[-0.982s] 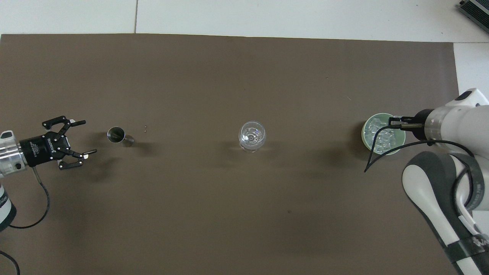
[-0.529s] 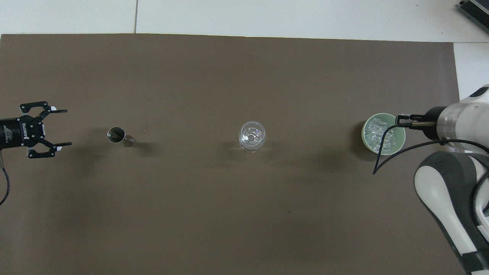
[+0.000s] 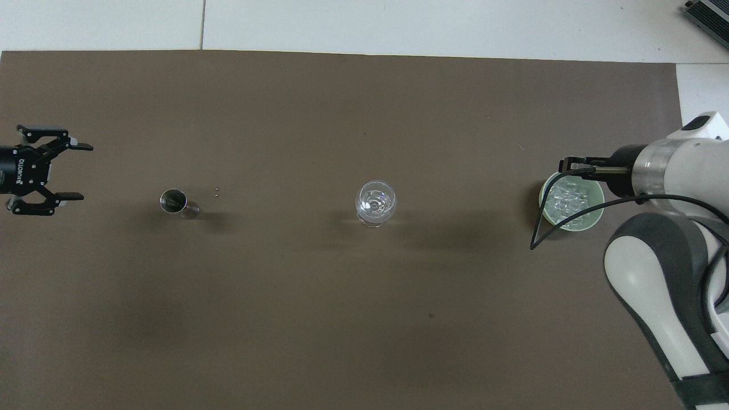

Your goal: Pour wine and add ice with both arms

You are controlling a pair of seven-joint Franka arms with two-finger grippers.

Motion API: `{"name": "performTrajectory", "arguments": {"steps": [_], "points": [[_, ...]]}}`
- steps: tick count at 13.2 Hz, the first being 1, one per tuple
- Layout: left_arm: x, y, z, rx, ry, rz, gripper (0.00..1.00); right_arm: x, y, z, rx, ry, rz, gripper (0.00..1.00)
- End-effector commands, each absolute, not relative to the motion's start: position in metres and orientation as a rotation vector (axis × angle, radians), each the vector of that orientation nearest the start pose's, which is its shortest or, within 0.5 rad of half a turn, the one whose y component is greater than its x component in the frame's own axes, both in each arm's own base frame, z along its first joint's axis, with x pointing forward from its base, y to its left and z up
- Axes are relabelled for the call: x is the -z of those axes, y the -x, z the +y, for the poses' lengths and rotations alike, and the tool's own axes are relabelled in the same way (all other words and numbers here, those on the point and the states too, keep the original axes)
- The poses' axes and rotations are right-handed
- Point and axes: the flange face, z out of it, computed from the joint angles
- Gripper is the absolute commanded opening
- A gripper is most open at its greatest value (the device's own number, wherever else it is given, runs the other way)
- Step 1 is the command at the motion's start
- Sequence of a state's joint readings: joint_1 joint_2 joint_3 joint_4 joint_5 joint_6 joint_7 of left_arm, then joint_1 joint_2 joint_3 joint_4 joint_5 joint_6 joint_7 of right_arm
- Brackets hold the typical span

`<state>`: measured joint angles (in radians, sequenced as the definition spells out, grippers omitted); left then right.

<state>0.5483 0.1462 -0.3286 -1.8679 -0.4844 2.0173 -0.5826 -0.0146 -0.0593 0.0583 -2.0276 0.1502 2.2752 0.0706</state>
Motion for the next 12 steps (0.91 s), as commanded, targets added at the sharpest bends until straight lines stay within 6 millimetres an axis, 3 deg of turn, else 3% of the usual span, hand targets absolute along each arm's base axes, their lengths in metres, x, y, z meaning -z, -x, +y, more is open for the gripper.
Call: {"name": "performTrajectory", "arguments": {"steps": [1, 4, 5, 8, 10, 12], "points": [[-0.474, -0.587, 0.097, -0.036, 3.236, -1.428, 1.00, -0.517, -0.582, 0.052, 0.498, 2.906, 0.179, 0.00], [-0.507, -0.578, 0.054, 0.065, 3.236, -1.021, 1.00, -0.538, -0.595, 0.094, 0.520, 2.821, 0.316, 0.00], [-0.516, -0.574, 0.044, 0.078, 3.238, -0.957, 1.00, -0.539, -0.597, 0.101, 0.534, 2.799, 0.359, 0.00], [-0.546, -0.566, 0.027, 0.094, 3.252, -0.681, 1.00, -0.539, -0.600, 0.121, 0.569, 2.744, 0.430, 0.00], [-0.569, -0.562, 0.011, 0.086, 3.229, -0.425, 1.00, -0.540, -0.601, 0.151, 0.571, 2.666, 0.495, 0.00], [-0.588, -0.558, 0.000, 0.072, 3.223, -0.321, 1.00, -0.543, -0.607, 0.167, 0.549, 2.617, 0.579, 0.00]]}}
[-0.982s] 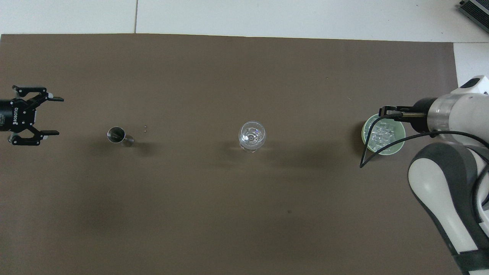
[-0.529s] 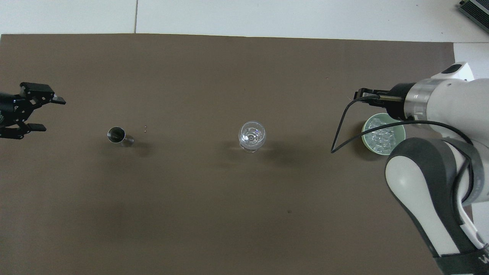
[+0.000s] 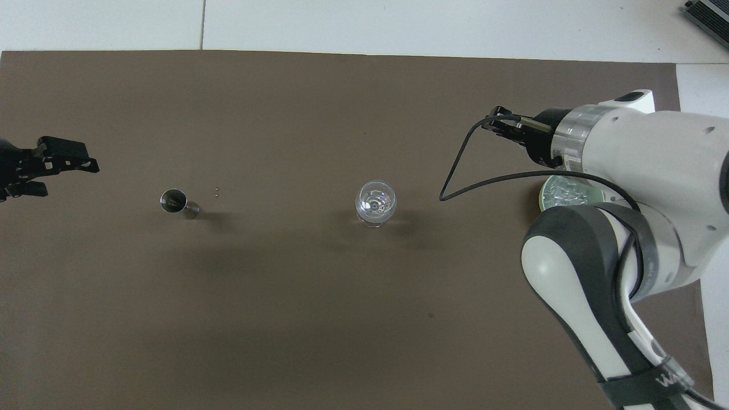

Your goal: Pour wine and add ice with both arms

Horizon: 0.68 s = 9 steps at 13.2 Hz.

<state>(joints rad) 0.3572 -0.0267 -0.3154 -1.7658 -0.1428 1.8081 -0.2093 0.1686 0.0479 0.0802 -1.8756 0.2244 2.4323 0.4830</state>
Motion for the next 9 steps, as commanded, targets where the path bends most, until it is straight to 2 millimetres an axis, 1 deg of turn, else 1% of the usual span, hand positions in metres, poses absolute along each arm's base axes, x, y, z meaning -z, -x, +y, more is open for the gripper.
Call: {"name": "performTrajectory", "arguments": {"steps": [1, 2, 3, 4, 5, 6, 7, 8, 9], "points": [[-0.593, -0.556, -0.004, 0.056, 3.210, -0.293, 1.00, -0.541, -0.607, 0.173, 0.534, 2.612, 0.590, 0.00], [-0.604, -0.553, -0.008, 0.061, 3.194, -0.246, 1.00, -0.540, -0.604, 0.184, 0.515, 2.607, 0.593, 0.00], [-0.613, -0.549, -0.012, 0.056, 3.184, -0.170, 1.00, -0.539, -0.598, 0.200, 0.489, 2.592, 0.619, 0.00], [-0.617, -0.547, -0.014, 0.043, 3.185, -0.100, 1.00, -0.540, -0.594, 0.213, 0.468, 2.571, 0.657, 0.00], [-0.622, -0.544, -0.021, 0.027, 3.181, -0.020, 1.00, -0.541, -0.589, 0.225, 0.449, 2.559, 0.678, 0.00], [-0.631, -0.541, -0.027, 0.017, 3.145, 0.019, 1.00, -0.540, -0.586, 0.232, 0.440, 2.561, 0.669, 0.00], [-0.644, -0.536, -0.033, 0.005, 3.110, 0.048, 1.00, -0.538, -0.583, 0.242, 0.430, 2.566, 0.650, 0.00], [-0.653, -0.533, -0.033, -0.020, 3.096, 0.052, 1.00, -0.538, -0.578, 0.254, 0.419, 2.564, 0.644, 0.00], [-0.657, -0.532, -0.036, -0.029, 3.092, 0.062, 1.00, -0.534, -0.576, 0.262, 0.397, 2.554, 0.674, 0.00]]}}
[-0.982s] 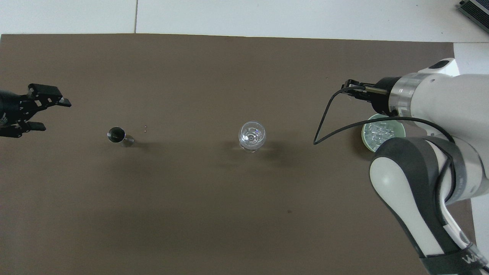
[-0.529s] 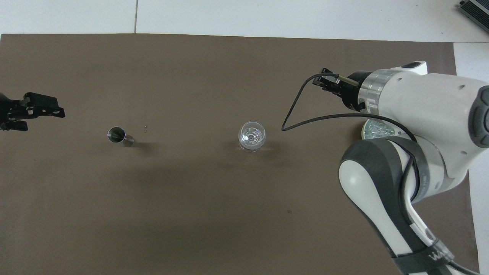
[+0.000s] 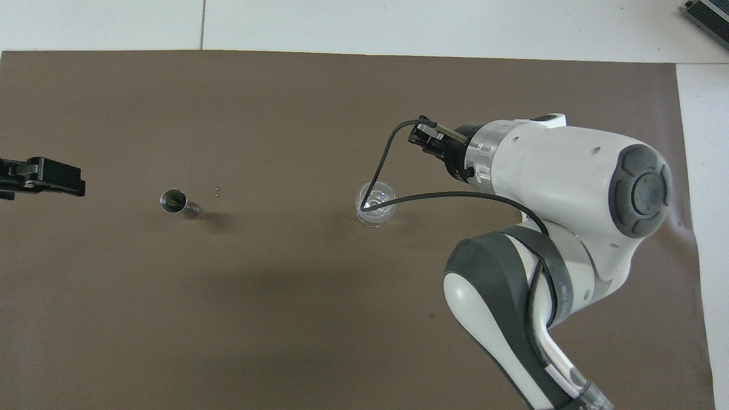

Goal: Pour wine and add ice with both arms
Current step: 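Tilt the green cup over the wine glass with the right gripper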

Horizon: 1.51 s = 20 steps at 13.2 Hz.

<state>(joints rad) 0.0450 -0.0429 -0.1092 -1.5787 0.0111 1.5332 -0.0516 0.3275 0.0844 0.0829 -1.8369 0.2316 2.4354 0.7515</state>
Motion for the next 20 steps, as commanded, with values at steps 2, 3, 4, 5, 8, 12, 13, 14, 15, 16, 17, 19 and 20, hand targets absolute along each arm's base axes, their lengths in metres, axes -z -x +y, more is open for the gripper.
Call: {"name": "performTrajectory", "arguments": {"steps": [2, 3, 4, 5, 8, 12, 13, 14, 15, 16, 17, 19, 20], "points": [[-0.657, -0.527, -0.043, -0.012, 3.097, 0.111, 1.00, -0.534, -0.568, 0.278, 0.352, 2.508, 0.780, 0.00], [-0.644, -0.522, -0.040, -0.015, 3.103, 0.086, 1.00, -0.533, -0.565, 0.285, 0.335, 2.496, 0.807, 0.00], [-0.638, -0.520, -0.038, 0.021, 3.102, 0.077, 1.00, -0.525, -0.563, 0.295, 0.312, 2.497, 0.819, 0.00], [-0.645, -0.523, -0.035, 0.046, 3.104, 0.087, 1.00, -0.525, -0.564, 0.298, 0.328, 2.469, 0.839, 0.00], [-0.654, -0.522, -0.021, 0.050, 3.179, 0.046, 1.00, -0.517, -0.560, 0.321, 0.326, 2.415, 0.867, 0.00], [-0.655, -0.510, -0.016, 0.008, 3.173, 0.159, 1.00, -0.506, -0.549, 0.329, 0.284, 2.432, 0.880, 0.00], [-0.650, -0.507, -0.019, -0.004, 3.172, 0.153, 1.00, -0.505, -0.547, 0.328, 0.273, 2.442, 0.881, 0.00], [-0.653, -0.507, -0.020, -0.007, 3.171, 0.161, 1.00, -0.500, -0.541, 0.328, 0.243, 2.474, 0.876, 0.00], [-0.655, -0.507, -0.020, 0.000, 3.170, 0.161, 1.00, -0.497, -0.537, 0.327, 0.216, 2.502, 0.872, 0.00], [-0.651, -0.505, -0.020, -0.010, 3.171, 0.153, 1.00, -0.497, -0.534, 0.326, 0.194, 2.517, 0.876, 0.00], [-0.653, -0.505, -0.021, -0.002, 3.170, 0.156, 1.00, -0.496, -0.533, 0.327, 0.182, 2.534, 0.873, 0.00], [-0.653, -0.504, -0.022, -0.005, 3.169, 0.163, 1.00, -0.495, -0.531, 0.325, 0.164, 2.561, 0.869, 0.00], [-0.652, -0.504, -0.023, -0.007, 3.169, 0.165, 1.00, -0.493, -0.529, 0.324, 0.141, 2.580, 0.872, 0.00]]}}
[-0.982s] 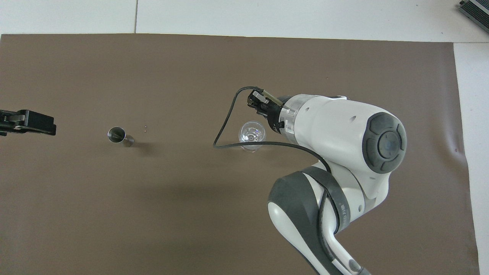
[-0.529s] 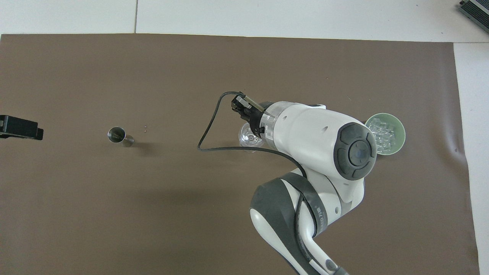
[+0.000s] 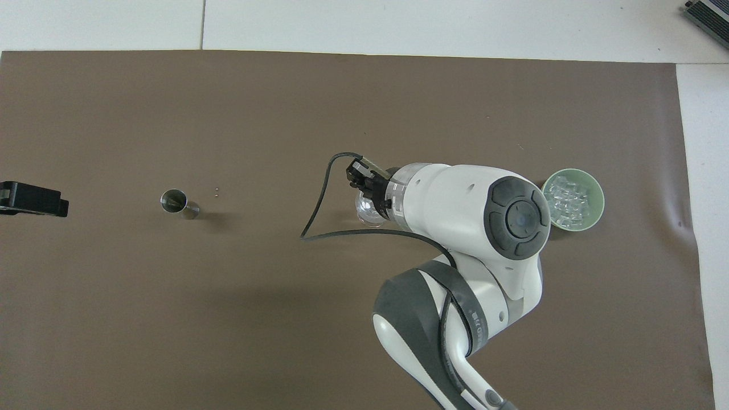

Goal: Pour wine and add ice with both arms
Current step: 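Tilt the green cup over the wine glass with the right gripper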

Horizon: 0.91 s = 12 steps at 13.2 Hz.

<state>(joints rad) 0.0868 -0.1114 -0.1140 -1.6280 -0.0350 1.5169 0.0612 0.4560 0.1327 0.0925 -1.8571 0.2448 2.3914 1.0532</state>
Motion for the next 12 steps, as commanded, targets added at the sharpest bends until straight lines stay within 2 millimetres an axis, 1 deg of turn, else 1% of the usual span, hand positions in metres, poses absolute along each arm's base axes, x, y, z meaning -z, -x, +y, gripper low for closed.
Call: {"name": "performTrajectory", "arguments": {"steps": [1, 3, 6, 7, 8, 9, 10, 12], "points": [[-0.653, -0.504, -0.023, -0.007, 3.169, 0.165, 1.00, -0.492, -0.528, 0.323, 0.142, 2.594, 0.868, 0.00], [-0.652, -0.503, -0.024, -0.010, 3.168, 0.173, 1.00, -0.492, -0.529, 0.321, 0.167, 2.617, 0.851, 0.00], [-0.653, -0.504, -0.025, -0.003, 3.169, 0.170, 1.00, -0.486, -0.529, 0.311, 0.185, 2.651, 0.824, 0.00], [-0.653, -0.504, -0.028, -0.005, 3.168, 0.182, 1.00, -0.485, -0.531, 0.308, 0.190, 2.654, 0.822, 0.00], [-0.653, -0.503, -0.040, -0.006, 3.166, 0.228, 1.00, -0.485, -0.531, 0.308, 0.190, 2.654, 0.820, 0.00], [-0.653, -0.503, -0.041, -0.006, 3.160, 0.233, 1.00, -0.485, -0.532, 0.307, 0.191, 2.654, 0.822, 0.01], [-0.653, -0.503, -0.035, -0.005, 3.161, 0.216, 1.00, -0.485, -0.531, 0.308, 0.192, 2.654, 0.818, 0.05], [-0.652, -0.503, -0.031, -0.008, 3.162, 0.201, 1.00, -0.487, -0.535, 0.306, 0.204, 2.642, 0.823, 0.14]]}}
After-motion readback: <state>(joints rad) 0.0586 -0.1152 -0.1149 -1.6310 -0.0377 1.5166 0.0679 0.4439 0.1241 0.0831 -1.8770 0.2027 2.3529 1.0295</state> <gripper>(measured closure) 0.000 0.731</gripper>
